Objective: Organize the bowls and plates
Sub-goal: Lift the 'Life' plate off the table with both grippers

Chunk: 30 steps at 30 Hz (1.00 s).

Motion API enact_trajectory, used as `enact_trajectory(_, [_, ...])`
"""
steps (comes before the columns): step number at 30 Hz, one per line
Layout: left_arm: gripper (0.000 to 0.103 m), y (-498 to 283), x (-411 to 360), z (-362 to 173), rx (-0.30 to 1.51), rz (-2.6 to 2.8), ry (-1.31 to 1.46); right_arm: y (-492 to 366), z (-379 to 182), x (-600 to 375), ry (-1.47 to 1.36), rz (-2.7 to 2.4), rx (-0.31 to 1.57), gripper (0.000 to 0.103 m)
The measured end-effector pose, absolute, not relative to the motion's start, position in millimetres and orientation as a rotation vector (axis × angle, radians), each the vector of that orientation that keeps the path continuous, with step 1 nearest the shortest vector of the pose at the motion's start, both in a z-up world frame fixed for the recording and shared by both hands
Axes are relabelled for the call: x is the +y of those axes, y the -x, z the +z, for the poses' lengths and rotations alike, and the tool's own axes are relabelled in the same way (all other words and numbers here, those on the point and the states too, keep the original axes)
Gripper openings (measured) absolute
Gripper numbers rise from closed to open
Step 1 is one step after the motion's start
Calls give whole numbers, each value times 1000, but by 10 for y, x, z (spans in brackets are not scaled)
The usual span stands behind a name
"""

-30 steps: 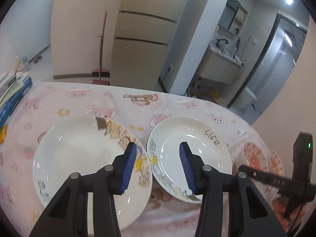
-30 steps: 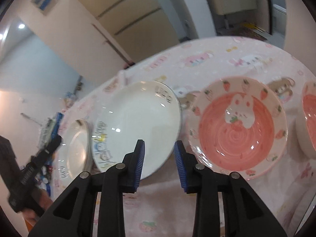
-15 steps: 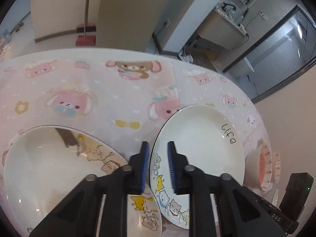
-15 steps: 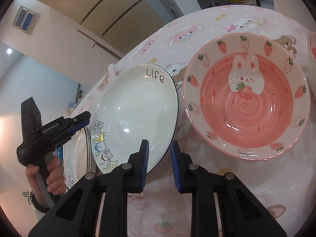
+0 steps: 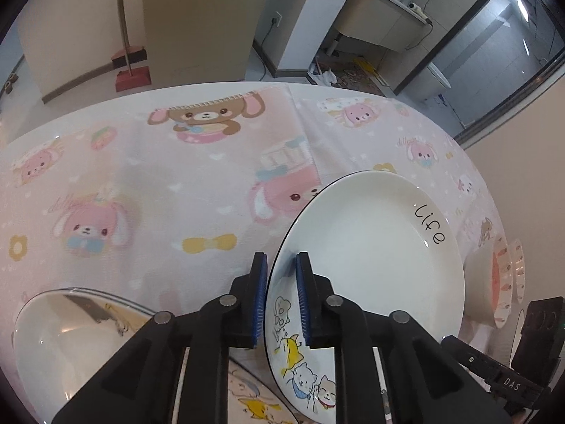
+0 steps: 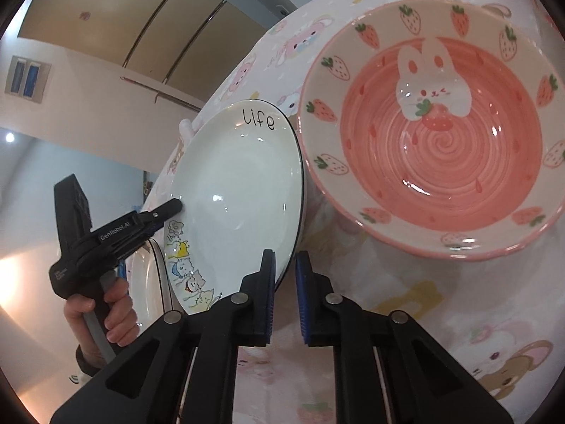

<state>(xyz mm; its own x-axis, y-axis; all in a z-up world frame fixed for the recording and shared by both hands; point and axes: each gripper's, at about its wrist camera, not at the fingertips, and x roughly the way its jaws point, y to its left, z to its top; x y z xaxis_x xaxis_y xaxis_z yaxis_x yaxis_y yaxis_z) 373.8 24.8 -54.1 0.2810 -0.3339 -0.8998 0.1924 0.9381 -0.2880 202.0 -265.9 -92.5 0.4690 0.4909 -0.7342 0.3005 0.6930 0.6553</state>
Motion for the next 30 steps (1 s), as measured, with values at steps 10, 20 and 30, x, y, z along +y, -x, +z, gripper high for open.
enact_trajectory(10, [20, -3641, 114, -525, 1144, -343, 3, -2053, -1038, -2572, -882, 169, 1085, 13])
enact_trajectory(20, [19, -3527, 209, -197, 1062, -371, 101, -2025, -848, -2496, -806, 206, 1090, 20])
enact_trajectory(30, [19, -3038, 227, 32, 1075, -362, 134, -1758, -556, -2611, -770, 225, 1078, 20])
